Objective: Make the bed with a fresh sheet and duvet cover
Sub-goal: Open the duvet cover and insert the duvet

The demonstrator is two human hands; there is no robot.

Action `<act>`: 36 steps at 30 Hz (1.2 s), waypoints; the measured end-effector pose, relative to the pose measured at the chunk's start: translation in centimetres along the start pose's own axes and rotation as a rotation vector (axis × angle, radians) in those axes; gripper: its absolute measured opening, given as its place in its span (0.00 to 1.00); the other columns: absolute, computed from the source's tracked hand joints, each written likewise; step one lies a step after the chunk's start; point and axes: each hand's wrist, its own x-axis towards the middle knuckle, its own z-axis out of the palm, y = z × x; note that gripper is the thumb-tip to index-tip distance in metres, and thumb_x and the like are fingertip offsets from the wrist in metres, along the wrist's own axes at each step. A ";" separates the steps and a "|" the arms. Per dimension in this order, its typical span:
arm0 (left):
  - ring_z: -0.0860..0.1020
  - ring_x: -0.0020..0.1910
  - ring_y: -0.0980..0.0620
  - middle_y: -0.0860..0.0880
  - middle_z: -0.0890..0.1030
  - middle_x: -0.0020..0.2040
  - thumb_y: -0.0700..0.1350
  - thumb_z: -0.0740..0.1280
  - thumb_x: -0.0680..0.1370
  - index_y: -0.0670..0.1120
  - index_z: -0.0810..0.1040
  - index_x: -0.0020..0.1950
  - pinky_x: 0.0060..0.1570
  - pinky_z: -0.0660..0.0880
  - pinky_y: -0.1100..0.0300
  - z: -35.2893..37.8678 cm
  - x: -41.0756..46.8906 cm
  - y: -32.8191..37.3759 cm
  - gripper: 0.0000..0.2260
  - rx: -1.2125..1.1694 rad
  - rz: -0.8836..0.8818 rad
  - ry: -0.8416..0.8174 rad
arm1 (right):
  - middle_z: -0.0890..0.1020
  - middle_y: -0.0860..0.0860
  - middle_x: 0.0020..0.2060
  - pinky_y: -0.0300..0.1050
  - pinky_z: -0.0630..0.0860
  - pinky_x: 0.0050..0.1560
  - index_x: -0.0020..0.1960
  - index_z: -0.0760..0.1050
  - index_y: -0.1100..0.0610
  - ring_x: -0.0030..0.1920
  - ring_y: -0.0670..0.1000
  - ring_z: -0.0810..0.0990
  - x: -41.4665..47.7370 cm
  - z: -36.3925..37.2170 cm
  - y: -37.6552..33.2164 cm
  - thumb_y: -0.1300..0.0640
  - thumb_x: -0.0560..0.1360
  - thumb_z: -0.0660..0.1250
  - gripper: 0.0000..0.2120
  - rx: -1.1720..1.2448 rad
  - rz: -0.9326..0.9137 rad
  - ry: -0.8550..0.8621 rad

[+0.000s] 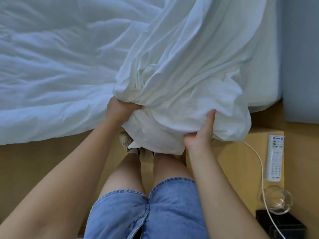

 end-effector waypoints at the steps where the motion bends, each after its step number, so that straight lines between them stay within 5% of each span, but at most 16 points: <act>1: 0.77 0.51 0.54 0.55 0.78 0.55 0.51 0.76 0.58 0.49 0.73 0.64 0.47 0.72 0.59 -0.4 0.1 -0.2 0.35 -0.069 -0.006 -0.073 | 0.80 0.49 0.58 0.54 0.73 0.63 0.59 0.74 0.47 0.59 0.52 0.78 0.0 0.9 0.2 0.41 0.72 0.68 0.19 -0.052 -0.045 -0.001; 5: 0.82 0.50 0.49 0.48 0.83 0.52 0.46 0.79 0.52 0.47 0.80 0.56 0.46 0.79 0.53 -2.5 0.1 -3.8 0.32 -0.559 -0.143 -0.582 | 0.80 0.48 0.59 0.52 0.75 0.62 0.65 0.72 0.52 0.58 0.49 0.79 1.2 3.7 -0.8 0.49 0.65 0.78 0.31 -0.198 -0.234 0.065; 7: 0.81 0.52 0.46 0.47 0.83 0.53 0.41 0.75 0.54 0.48 0.80 0.56 0.49 0.80 0.52 -2.3 0.2 -5.9 0.30 -0.648 -0.201 -0.701 | 0.80 0.50 0.58 0.52 0.77 0.60 0.67 0.70 0.54 0.56 0.51 0.80 2.1 4.6 -1.0 0.49 0.65 0.78 0.34 -0.208 -0.188 0.059; 10: 0.81 0.54 0.48 0.48 0.83 0.53 0.42 0.75 0.56 0.47 0.79 0.57 0.51 0.78 0.55 0.0 0.5 -6.1 0.29 -0.344 -0.156 -0.701 | 0.79 0.54 0.59 0.54 0.77 0.57 0.67 0.69 0.55 0.56 0.56 0.80 3.7 5.3 -0.6 0.47 0.67 0.76 0.33 -0.239 -0.071 0.079; 12: 0.81 0.51 0.58 0.53 0.82 0.51 0.44 0.78 0.58 0.51 0.78 0.54 0.48 0.76 0.63 2.0 0.2 -4.9 0.25 -0.141 -0.043 -0.708 | 0.78 0.56 0.61 0.56 0.76 0.58 0.69 0.69 0.55 0.58 0.59 0.79 4.6 5.1 -0.3 0.46 0.70 0.72 0.31 -0.311 -0.001 0.114; 14: 0.80 0.44 0.66 0.54 0.81 0.48 0.38 0.77 0.66 0.51 0.78 0.52 0.41 0.75 0.70 3.9 -0.6 -3.8 0.18 -0.179 0.022 -0.661 | 0.79 0.56 0.61 0.58 0.75 0.59 0.67 0.71 0.54 0.57 0.60 0.79 5.2 5.2 0.0 0.48 0.72 0.68 0.26 -0.279 0.051 0.123; 18: 0.81 0.50 0.55 0.49 0.82 0.51 0.43 0.71 0.73 0.48 0.78 0.55 0.46 0.79 0.60 5.9 -2.4 -2.5 0.11 -0.410 -0.039 -0.514 | 0.79 0.57 0.59 0.57 0.71 0.63 0.65 0.75 0.55 0.59 0.62 0.77 5.1 5.5 -0.7 0.54 0.75 0.58 0.19 -0.136 0.070 0.078; 22: 0.78 0.43 0.58 0.56 0.80 0.44 0.47 0.72 0.72 0.53 0.77 0.44 0.40 0.73 0.62 1.2 -2.3 -1.5 0.05 -0.084 0.161 -0.176 | 0.80 0.58 0.59 0.59 0.71 0.64 0.63 0.76 0.57 0.59 0.62 0.77 4.3 4.7 -3.0 0.59 0.74 0.58 0.19 -0.073 0.095 0.048; 26: 0.78 0.53 0.38 0.38 0.81 0.53 0.58 0.63 0.65 0.43 0.79 0.52 0.45 0.70 0.52 -7.1 -0.4 -1.6 0.24 0.398 0.239 0.110 | 0.80 0.58 0.58 0.57 0.73 0.62 0.63 0.76 0.60 0.58 0.61 0.79 2.9 3.5 -5.1 0.63 0.74 0.58 0.20 -0.025 0.045 0.020; 31: 0.78 0.50 0.35 0.36 0.80 0.52 0.64 0.60 0.65 0.43 0.79 0.52 0.47 0.75 0.44 -18.6 1.7 -4.4 0.29 0.628 0.024 0.284 | 0.81 0.55 0.57 0.58 0.76 0.58 0.62 0.77 0.56 0.55 0.59 0.81 2.5 2.3 -5.3 0.62 0.74 0.59 0.18 -0.093 -0.024 0.061; 34: 0.76 0.57 0.36 0.38 0.78 0.59 0.58 0.68 0.67 0.43 0.76 0.60 0.50 0.72 0.47 -18.3 1.3 -4.3 0.27 0.520 0.012 0.223 | 0.82 0.54 0.55 0.51 0.80 0.49 0.61 0.77 0.54 0.54 0.57 0.82 2.1 2.5 -3.0 0.59 0.75 0.63 0.15 -0.079 -0.094 0.116; 36: 0.73 0.62 0.40 0.42 0.75 0.65 0.54 0.72 0.65 0.46 0.72 0.66 0.55 0.70 0.49 -17.3 1.2 -4.1 0.32 0.420 0.021 0.075 | 0.82 0.52 0.57 0.52 0.79 0.55 0.63 0.76 0.52 0.56 0.55 0.81 1.4 2.1 -0.4 0.53 0.77 0.64 0.15 -0.076 -0.112 0.120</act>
